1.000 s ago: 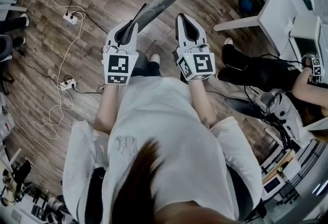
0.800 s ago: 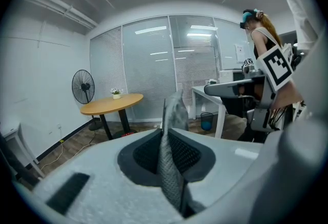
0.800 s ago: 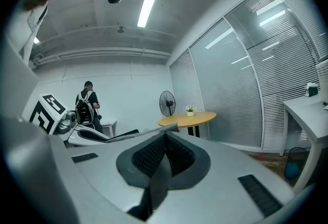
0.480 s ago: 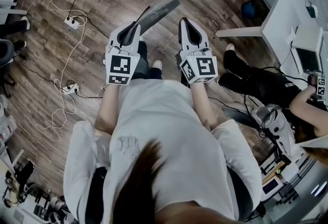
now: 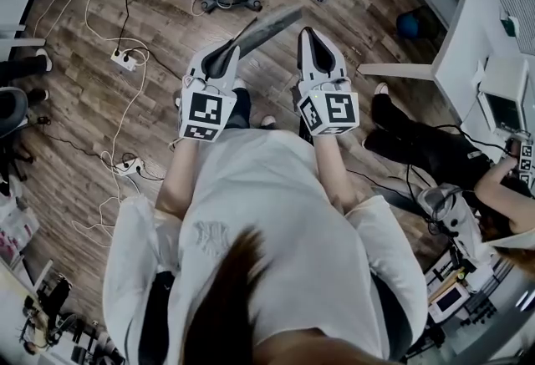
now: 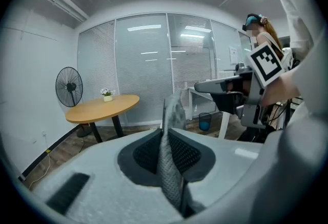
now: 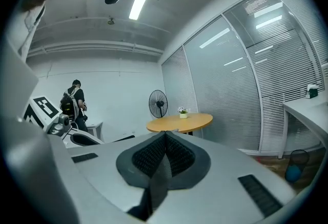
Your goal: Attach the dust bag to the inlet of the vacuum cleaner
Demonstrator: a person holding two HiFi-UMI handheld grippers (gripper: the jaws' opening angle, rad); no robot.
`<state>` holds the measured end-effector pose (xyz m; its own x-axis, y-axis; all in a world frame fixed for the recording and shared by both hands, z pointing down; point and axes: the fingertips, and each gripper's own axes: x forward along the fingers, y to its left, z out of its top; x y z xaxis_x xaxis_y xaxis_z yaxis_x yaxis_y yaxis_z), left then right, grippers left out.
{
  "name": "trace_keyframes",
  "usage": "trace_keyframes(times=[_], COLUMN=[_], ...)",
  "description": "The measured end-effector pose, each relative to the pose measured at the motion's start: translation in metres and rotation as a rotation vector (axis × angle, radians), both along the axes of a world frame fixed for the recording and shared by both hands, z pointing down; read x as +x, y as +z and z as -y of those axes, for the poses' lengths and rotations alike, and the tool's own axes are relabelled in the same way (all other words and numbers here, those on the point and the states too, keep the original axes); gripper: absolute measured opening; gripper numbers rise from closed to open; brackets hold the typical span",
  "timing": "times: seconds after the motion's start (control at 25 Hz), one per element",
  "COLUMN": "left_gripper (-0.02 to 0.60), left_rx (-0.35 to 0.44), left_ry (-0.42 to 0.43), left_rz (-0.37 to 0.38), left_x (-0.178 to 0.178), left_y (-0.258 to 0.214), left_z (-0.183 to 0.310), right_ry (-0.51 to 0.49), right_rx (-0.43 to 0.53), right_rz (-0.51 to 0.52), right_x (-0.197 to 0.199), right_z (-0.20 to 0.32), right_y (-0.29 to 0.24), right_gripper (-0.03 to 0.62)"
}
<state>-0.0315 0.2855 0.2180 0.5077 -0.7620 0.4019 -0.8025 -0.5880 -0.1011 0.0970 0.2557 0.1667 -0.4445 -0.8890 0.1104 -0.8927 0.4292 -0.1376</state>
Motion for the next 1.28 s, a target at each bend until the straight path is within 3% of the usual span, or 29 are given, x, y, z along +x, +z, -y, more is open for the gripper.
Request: trace_keyframes(times=[0.28, 0.6, 0.96, 1.28], left_gripper=[0.041, 0.041, 0.041, 0.041], left_rx=[-0.012, -0.023, -0.022, -0.027], left_ry=[0.053, 0.036, 0.008, -0.028], left_rz=[0.015, 0.013, 0.029, 0.02], left_x=[-0.026, -0.047, -0.052, -0.041], left_y=[0.004, 0.008, 0.009, 0.006], left_z=[0.031, 0.051, 0.09, 0.159], right_ry=[0.013, 0.026, 0.006, -0.026], right_rx=[0.001, -0.019, -0.026, -0.018], right_rz=[0.009, -0.005, 0.015, 0.004], right_x=[-0.029, -0.038, -0.037, -0.015], right_z=[0.027, 0.043, 0.085, 0.16], right_y=[-0.003, 0.004, 0.011, 0.01], right_gripper=[0.005, 0.005, 0.005, 0.005])
